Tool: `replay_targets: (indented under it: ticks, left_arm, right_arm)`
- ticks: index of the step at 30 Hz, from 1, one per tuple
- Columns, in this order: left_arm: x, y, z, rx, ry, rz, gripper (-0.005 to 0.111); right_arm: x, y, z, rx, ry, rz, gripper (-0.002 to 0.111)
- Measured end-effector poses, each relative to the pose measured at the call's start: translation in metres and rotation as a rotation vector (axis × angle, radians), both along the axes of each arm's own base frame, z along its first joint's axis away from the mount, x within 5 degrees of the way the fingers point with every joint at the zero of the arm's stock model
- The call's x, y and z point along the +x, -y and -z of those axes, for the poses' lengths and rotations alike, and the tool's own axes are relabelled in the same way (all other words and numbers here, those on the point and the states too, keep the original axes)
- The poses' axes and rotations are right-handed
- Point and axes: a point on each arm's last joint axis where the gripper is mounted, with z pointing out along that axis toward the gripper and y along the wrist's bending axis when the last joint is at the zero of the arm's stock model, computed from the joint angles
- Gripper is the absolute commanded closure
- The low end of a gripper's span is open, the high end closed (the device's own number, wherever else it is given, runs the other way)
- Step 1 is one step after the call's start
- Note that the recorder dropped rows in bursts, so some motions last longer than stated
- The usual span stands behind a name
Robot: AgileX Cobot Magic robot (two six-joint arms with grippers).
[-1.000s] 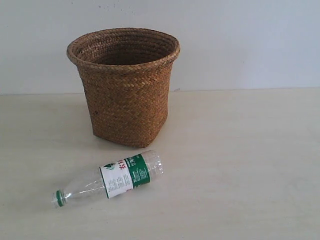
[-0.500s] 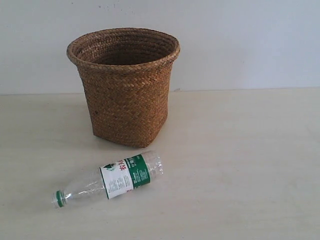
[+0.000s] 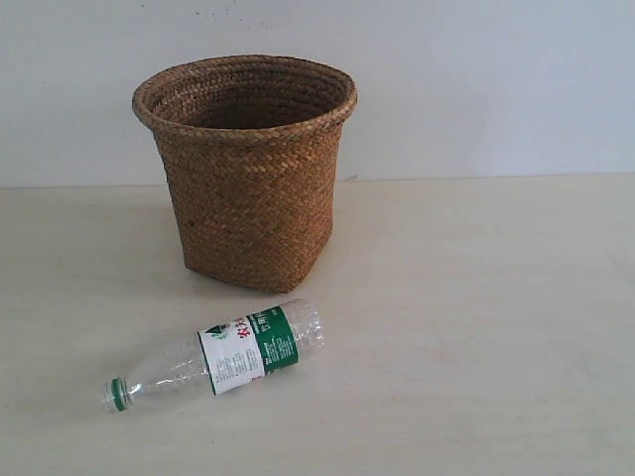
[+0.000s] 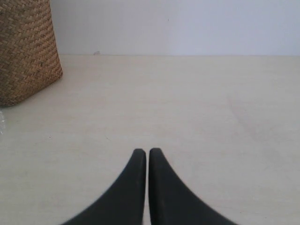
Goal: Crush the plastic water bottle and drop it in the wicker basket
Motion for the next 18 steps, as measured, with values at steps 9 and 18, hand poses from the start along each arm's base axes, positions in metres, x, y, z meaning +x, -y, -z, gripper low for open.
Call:
replay_targets:
  ticks: [9,18]
  left_arm:
    - [-0.012,0.006,-0.072,0.144,0.144,0.056,0.103]
    - [0.052,0.039,-0.131,0.768,-0.14,0.599,0.103]
  right_arm:
    - [0.0,0.0,0.0,0.0,0.0,0.0,0.108]
    - [0.0,0.0,0.0,0.0,0.0,0.0,0.108]
